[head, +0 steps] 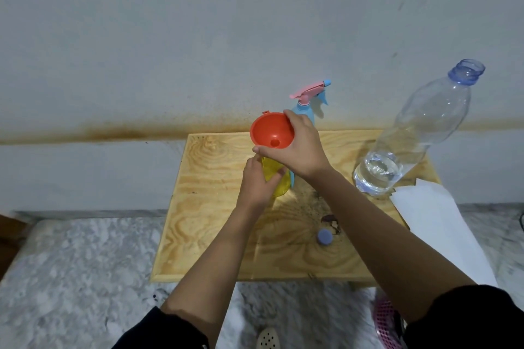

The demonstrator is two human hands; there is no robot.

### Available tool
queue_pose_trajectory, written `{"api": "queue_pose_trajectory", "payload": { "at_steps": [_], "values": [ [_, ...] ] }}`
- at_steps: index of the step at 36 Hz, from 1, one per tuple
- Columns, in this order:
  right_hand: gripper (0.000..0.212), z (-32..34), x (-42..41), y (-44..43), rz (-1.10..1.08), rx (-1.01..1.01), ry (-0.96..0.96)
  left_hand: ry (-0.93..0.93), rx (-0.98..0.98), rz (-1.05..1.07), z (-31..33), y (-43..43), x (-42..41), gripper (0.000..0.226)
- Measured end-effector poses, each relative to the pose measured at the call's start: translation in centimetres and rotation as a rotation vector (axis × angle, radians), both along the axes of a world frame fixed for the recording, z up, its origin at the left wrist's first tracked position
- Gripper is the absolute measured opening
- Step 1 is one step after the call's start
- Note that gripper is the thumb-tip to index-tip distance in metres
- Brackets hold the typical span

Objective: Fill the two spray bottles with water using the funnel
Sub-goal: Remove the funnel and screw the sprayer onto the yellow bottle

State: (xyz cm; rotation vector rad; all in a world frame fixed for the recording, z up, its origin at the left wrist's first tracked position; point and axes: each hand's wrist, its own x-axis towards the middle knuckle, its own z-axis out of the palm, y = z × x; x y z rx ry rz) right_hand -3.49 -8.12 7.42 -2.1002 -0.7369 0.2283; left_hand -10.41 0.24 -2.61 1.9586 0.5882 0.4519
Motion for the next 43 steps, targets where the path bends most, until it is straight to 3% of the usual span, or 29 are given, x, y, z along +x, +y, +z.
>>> {"api": "queue_pose_trajectory", "payload": {
  "at_steps": [9, 14, 21, 29, 37, 43],
  "values": [
    [0.098, -0.3, -0.2, -0.3, -0.043, 0.031, 0.042, -0.016, -0.015, 0.009, -0.6, 0.0, -0.2, 0.06],
    [0.097, 0.3, 0.5, -0.9, -0.106, 0.131, 0.081, -0.024, 0.024, 0.009, -0.8, 0.0, -0.4, 0.048],
    [0.081, 0.9, 2.1, -3.2, -0.2, 0.235, 0.096, -0.01, 0.019, -0.007, -1.7, 0.6, -0.5, 0.062],
    [0.097, -4.5, 4.4, -7.1, -0.334, 0.035, 0.265, -0.026, 0.021, 0.024, -2.3, 0.5, -0.4, 0.059],
    [0.094, -9.3, 5.4, -7.9, -0.344, -0.16, 0.2, -0.023, 0.024, 0.089, -2.9, -0.3, -0.2, 0.063],
    [0.093, -10.4, 6.5, -7.5, -0.325, -0.274, 0.241, -0.054, -0.004, 0.104, -2.9, -0.7, -0.1, 0.048]
  ]
}}
